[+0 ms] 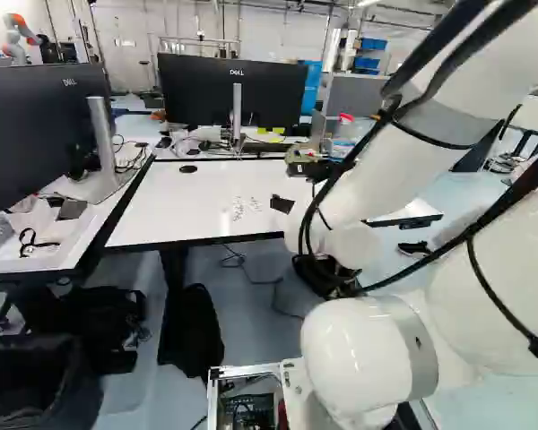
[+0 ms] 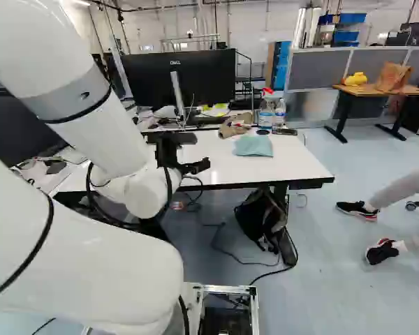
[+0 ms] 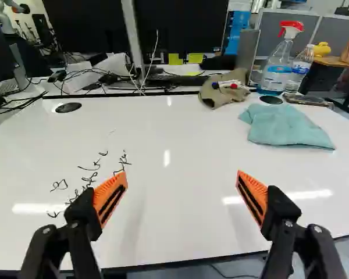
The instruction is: Clean the table with the green towel
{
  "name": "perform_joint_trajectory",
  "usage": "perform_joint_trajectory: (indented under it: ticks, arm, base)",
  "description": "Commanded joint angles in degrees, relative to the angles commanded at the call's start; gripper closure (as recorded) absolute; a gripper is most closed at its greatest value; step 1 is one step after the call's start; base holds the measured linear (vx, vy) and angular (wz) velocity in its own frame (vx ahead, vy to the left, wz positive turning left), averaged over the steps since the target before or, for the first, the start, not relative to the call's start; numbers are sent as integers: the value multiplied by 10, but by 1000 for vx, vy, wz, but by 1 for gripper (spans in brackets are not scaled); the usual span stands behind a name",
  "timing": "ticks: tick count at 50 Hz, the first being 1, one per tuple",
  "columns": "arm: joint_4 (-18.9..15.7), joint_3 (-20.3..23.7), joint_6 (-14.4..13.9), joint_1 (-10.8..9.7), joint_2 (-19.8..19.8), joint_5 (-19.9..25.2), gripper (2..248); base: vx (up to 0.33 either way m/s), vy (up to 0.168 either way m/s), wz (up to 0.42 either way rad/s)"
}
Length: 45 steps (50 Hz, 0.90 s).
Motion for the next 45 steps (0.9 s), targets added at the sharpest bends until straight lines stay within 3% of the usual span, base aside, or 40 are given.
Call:
perform_joint_trajectory:
  ticks: [1,45]
  arm:
    - [0,-9,0,-11,-2,0,3]
    - [0,-110,0,-97,-45,0,3]
  base:
    - [0,0,0]
    - [0,0,0]
